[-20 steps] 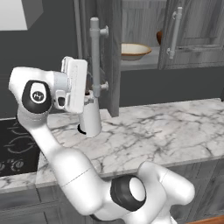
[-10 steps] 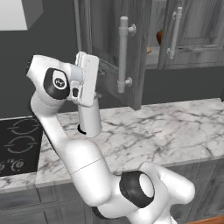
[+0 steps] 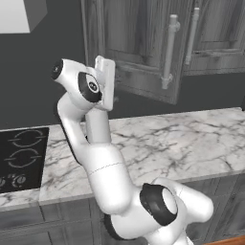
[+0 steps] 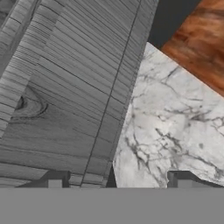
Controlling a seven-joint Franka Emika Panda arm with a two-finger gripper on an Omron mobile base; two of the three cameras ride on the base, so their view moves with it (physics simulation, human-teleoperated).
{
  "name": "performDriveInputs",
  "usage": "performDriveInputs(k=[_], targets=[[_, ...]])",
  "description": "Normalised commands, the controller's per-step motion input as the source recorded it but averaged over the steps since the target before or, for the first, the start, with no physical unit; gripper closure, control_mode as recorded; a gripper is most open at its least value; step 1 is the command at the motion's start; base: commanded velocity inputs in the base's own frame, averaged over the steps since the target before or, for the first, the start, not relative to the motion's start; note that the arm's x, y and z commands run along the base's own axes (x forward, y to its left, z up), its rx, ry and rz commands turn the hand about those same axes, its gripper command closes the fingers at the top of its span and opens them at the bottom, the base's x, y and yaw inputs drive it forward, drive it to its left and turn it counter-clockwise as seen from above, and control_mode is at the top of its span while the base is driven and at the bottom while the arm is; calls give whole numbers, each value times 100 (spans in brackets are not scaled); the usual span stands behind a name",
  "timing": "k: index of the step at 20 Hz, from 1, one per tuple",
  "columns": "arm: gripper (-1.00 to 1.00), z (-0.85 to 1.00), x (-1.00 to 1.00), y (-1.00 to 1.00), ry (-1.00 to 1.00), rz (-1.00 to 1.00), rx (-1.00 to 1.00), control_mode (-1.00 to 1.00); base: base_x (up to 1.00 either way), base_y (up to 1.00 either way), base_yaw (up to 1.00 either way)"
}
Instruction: Open the cabinet. Pick the bowls from the counter and place them in the cabinet. Then close the cabinet.
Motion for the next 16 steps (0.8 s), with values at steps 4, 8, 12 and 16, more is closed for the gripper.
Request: performDriveInputs(k=[4, 8, 12, 16], targets=[[-100, -40, 95, -22, -29, 0, 14, -100, 0, 0, 0], [-100, -38, 83, -29, -29, 1, 17, -100, 0, 0, 0], [-100, -45, 70, -25, -32, 3, 21, -100, 0, 0, 0], [-100, -59, 84, -6, -36, 4, 22, -100, 0, 0, 0]])
